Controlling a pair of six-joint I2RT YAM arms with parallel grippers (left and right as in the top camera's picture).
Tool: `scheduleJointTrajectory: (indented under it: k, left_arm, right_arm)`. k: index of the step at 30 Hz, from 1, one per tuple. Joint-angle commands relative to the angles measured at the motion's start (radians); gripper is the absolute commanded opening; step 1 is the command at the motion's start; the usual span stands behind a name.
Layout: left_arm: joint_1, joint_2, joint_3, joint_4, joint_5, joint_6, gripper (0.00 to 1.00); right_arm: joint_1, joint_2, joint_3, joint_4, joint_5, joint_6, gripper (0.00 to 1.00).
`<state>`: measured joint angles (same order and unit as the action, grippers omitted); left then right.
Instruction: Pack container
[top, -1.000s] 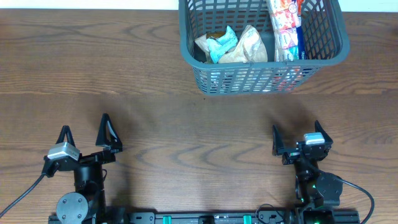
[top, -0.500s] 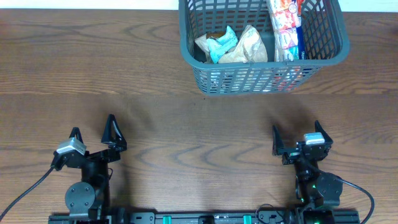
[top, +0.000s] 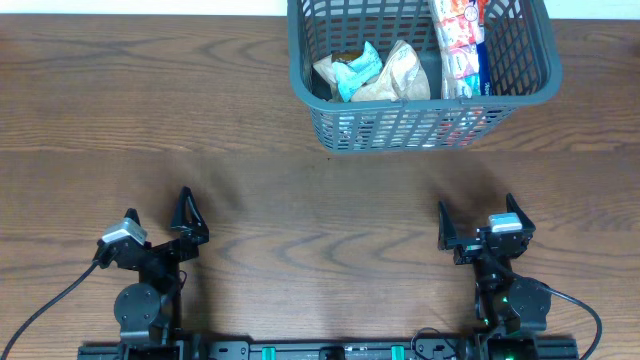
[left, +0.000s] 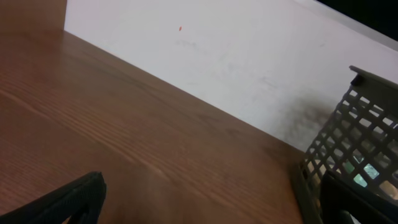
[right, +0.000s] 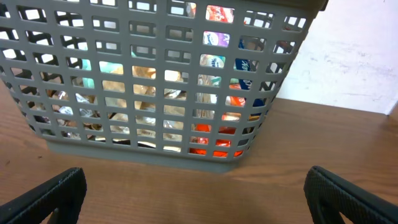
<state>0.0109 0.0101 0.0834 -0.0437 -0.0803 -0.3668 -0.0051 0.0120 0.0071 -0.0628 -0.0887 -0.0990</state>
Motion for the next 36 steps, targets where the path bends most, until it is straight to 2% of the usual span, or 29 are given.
scheduleJointTrajectory:
  k: [1,10,19,26,36]
  left_arm:
    - [-0.004,-0.008,-0.028,0.004,0.01,-0.006,0.99]
    - [-0.005,-0.008,-0.079,-0.023,0.011,-0.004,0.99]
    - [-0.005,-0.008,-0.079,-0.023,0.018,0.167,0.99]
    - [-0.005,-0.008,-0.079,-0.027,0.033,0.244,0.99]
    - [-0.005,-0.008,-0.079,-0.031,0.055,0.245,0.99]
  right_arm:
    - [-0.005,-0.007,-0.001,-0.005,0.01,-0.014,0.99]
    - [-0.005,-0.007,-0.001,-0.005,0.01,-0.014,0.99]
    - [-0.005,-0.007,-0.001,-0.005,0.01,-0.014,0.99]
    - [-0.005,-0.007,-0.001,-0.005,0.01,-0.014,0.99]
    - [-0.005,-0.007,-0.001,-0.005,0.01,-0.014,0.99]
